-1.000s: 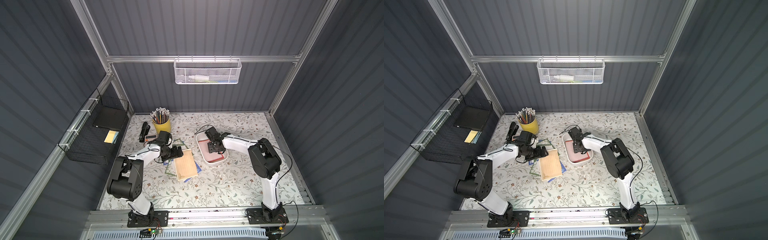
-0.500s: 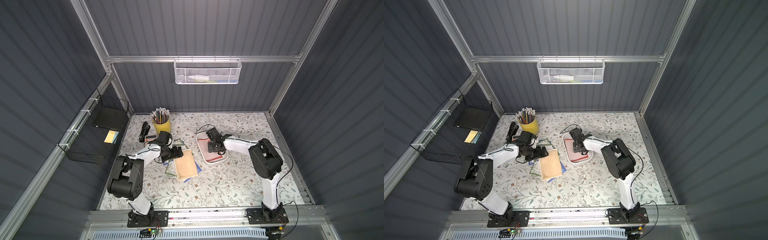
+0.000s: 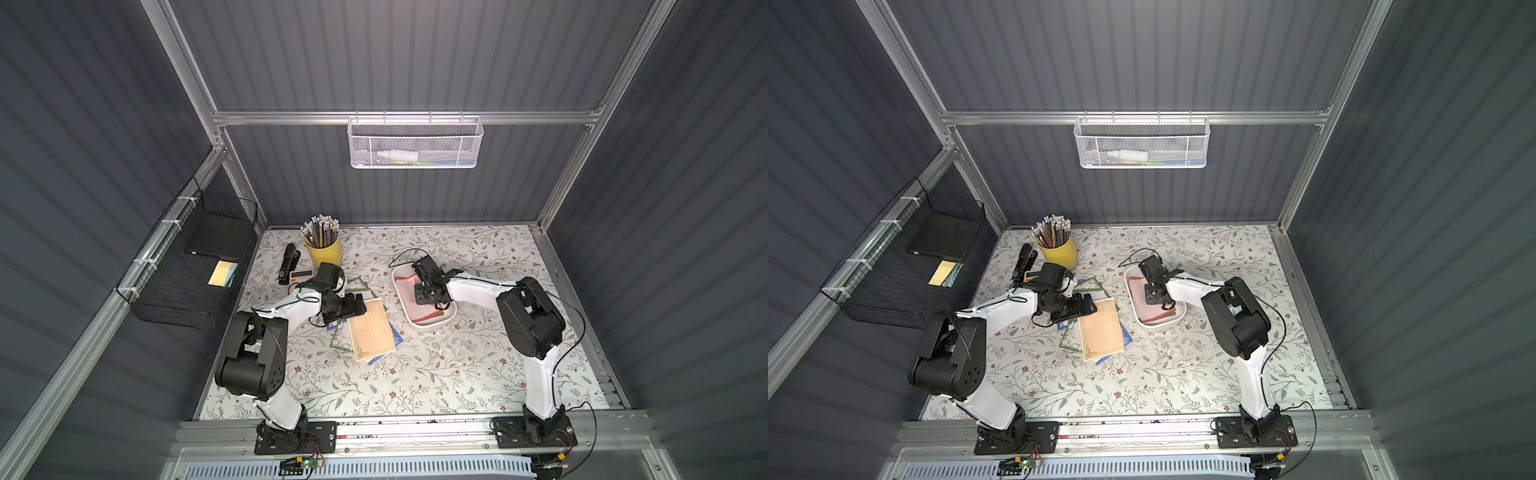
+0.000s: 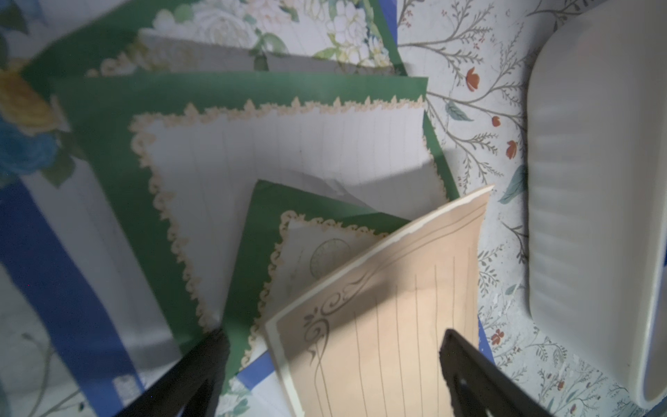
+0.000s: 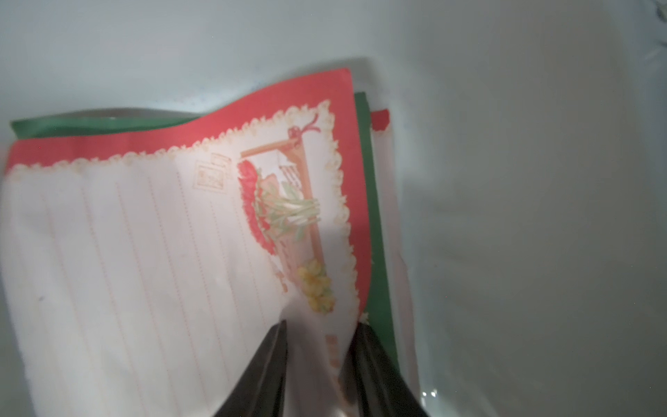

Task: Take out the stationery paper from the storage box
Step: Pick up the stationery paper from the storage box.

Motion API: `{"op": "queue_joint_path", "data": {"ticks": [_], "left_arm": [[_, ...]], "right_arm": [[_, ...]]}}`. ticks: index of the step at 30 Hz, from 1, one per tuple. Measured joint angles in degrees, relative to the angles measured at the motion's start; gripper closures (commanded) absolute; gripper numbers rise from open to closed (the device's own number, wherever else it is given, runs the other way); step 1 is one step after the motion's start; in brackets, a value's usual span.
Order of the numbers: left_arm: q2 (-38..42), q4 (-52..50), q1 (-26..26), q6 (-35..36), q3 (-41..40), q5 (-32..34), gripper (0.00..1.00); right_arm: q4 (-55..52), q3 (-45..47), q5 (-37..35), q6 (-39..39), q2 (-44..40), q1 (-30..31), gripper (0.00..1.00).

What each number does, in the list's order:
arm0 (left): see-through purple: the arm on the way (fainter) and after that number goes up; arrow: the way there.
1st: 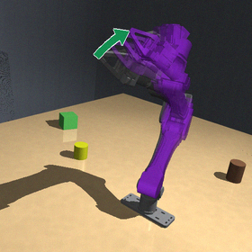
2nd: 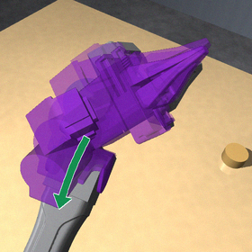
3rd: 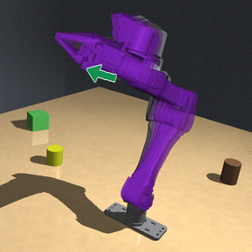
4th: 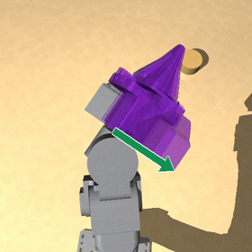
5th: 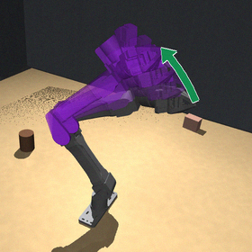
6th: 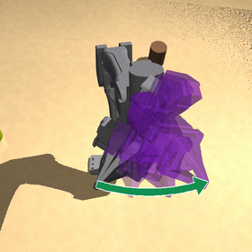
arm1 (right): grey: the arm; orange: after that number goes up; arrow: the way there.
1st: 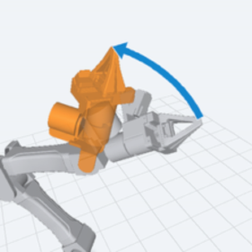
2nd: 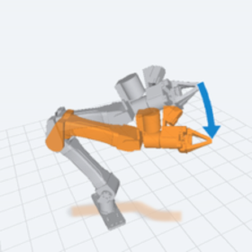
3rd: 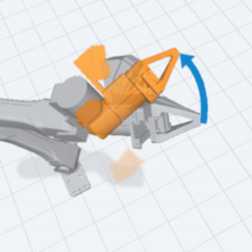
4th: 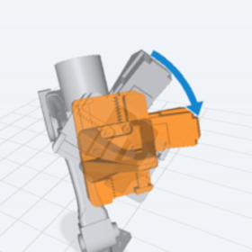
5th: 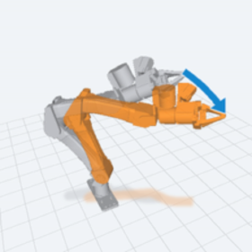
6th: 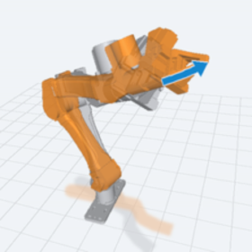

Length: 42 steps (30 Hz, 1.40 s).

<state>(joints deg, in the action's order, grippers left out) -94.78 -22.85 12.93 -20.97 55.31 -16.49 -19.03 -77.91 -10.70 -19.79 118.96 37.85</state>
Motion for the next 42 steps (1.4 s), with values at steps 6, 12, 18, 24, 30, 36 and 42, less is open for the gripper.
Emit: {"op": "queue_joint_path", "data": {"ticks": [6,12,18,24,30,36,42], "left_arm": [[-0.48,0.00,0.00,0.00,-0.02,0.00,0.06],[-0.46,-0.26,0.00,-0.02,0.33,0.04,0.06],[1.90,-1.11,0.00,-0.02,4.24,0.46,0.06],[7.87,-0.22,0.00,-0.26,8.09,1.14,0.06],[11.85,3.43,-0.04,-0.26,8.68,-3.34,0.06],[13.84,15.10,-0.24,-2.01,5.97,-18.10,0.15],[11.63,27.76,-0.13,-8.13,2.40,-30.14,0.19]], "right_arm": [[0.63,-0.04,0.74,0.04,-0.57,-0.02,0.85],[-3.67,-0.63,1.01,0.17,-2.01,0.15,0.86],[-13.09,-3.56,-0.22,0.76,-5.22,0.42,0.84],[-14.93,-5.88,-1.42,1.33,-12.68,-0.04,0.84],[-15.72,-6.40,-1.77,1.40,-16.00,-1.14,0.84],[-16.17,-6.38,-0.59,1.44,-18.32,-2.14,0.81],[-16.00,-7.63,1.75,1.66,-20.55,-2.34,0.80]]}}
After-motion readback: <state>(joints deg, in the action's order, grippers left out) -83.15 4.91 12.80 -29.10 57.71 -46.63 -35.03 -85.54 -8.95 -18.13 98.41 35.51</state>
